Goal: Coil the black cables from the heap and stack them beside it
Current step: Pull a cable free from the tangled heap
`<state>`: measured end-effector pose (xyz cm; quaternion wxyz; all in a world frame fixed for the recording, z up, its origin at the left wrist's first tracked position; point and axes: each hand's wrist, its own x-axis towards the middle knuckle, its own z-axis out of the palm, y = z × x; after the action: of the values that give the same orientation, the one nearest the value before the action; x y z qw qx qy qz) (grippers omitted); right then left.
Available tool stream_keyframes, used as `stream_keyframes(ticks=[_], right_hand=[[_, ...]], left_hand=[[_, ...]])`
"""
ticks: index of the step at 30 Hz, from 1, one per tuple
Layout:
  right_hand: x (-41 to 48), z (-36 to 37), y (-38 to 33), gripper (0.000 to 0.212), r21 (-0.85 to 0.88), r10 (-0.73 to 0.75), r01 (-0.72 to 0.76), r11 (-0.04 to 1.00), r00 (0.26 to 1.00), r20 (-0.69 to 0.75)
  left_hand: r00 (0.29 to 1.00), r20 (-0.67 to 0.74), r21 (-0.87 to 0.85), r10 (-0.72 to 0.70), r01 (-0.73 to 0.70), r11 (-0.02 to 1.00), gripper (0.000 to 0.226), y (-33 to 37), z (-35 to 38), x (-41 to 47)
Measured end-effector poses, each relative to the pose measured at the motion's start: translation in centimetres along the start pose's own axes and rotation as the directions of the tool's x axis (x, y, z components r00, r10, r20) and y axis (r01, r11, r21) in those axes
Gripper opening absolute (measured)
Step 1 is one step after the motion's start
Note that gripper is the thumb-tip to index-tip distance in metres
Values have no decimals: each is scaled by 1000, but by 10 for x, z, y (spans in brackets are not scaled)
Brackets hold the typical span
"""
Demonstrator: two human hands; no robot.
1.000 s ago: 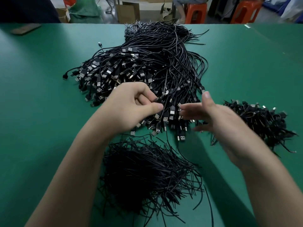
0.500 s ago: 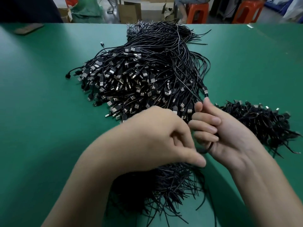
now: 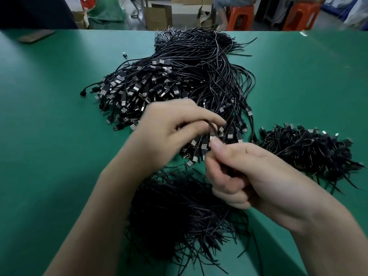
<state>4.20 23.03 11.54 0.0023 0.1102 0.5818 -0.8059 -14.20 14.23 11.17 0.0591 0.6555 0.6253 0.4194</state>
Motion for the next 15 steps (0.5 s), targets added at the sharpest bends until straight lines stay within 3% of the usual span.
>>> stream_keyframes(ticks=[2,6,8,10,15], right_hand=[[-2,-1,-1,46,-25,4,-3,1000,999,55],[-4,-2,-7,37,331,-175,104,938,965,193],[-4,-3,-10,34,389,-279,226,893,957,85],[-3,-4,-13,35,335,-370,375,864,926,-82],[-14,-26,-28,41,36,-649,701,712,676,-349]], left_hand=[[998,-62,16,26,-25,1000,18,0,-13,-1],[997,75,-101,-16,24,995,20,11,3,-3],[973,202,-185,-110,148,971,30,23,23,-2],[945,287,-198,-157,219,955,25,29,38,1],[883,441,-180,-162,264,948,28,30,43,-7]])
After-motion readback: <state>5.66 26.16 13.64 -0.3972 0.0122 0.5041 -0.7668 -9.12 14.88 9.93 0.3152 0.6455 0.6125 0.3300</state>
